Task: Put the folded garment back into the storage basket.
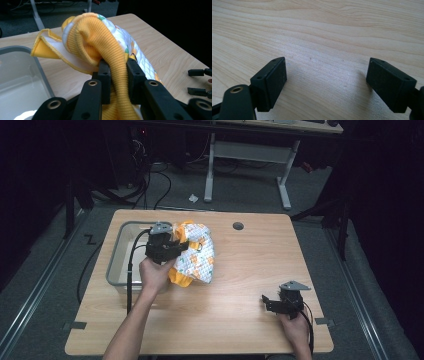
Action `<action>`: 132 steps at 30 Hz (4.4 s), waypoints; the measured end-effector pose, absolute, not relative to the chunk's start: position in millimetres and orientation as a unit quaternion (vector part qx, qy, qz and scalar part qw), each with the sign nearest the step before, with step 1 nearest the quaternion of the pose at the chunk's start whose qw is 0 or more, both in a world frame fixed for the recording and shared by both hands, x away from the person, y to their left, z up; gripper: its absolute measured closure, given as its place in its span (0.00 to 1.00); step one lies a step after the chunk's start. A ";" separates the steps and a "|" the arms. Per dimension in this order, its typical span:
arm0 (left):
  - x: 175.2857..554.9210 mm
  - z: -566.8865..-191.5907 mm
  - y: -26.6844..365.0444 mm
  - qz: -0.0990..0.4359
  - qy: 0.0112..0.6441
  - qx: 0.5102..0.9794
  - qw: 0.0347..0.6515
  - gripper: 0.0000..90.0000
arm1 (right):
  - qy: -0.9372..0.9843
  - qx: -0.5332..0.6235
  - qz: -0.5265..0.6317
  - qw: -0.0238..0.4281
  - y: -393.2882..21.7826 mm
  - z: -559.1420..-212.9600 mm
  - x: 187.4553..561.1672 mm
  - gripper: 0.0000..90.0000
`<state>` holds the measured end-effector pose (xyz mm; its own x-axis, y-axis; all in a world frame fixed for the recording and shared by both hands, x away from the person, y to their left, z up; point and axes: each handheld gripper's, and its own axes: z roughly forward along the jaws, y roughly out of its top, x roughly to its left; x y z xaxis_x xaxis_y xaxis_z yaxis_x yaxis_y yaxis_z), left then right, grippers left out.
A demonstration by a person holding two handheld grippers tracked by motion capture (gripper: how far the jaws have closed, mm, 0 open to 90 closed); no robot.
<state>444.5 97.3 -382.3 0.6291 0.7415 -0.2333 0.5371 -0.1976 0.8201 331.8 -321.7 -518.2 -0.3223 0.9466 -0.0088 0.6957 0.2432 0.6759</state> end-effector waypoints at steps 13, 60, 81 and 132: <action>447.2 -367.5 123.6 0.115 0.428 0.761 0.474 0.85 | 0.759 0.542 0.292 0.214 -321.6 -518.0 331.4 0.18; 460.5 -387.3 200.4 0.160 0.484 0.767 0.390 0.85 | 0.759 0.542 0.291 0.213 -321.5 -517.9 331.2 0.18; 486.0 -427.2 190.6 0.181 0.484 0.799 0.309 0.84 | 0.758 0.543 0.292 0.214 -321.3 -518.0 331.1 0.18; 452.7 -404.1 154.0 0.190 0.477 0.770 0.379 0.44 | 0.758 0.542 0.292 0.214 -321.4 -518.0 330.9 0.18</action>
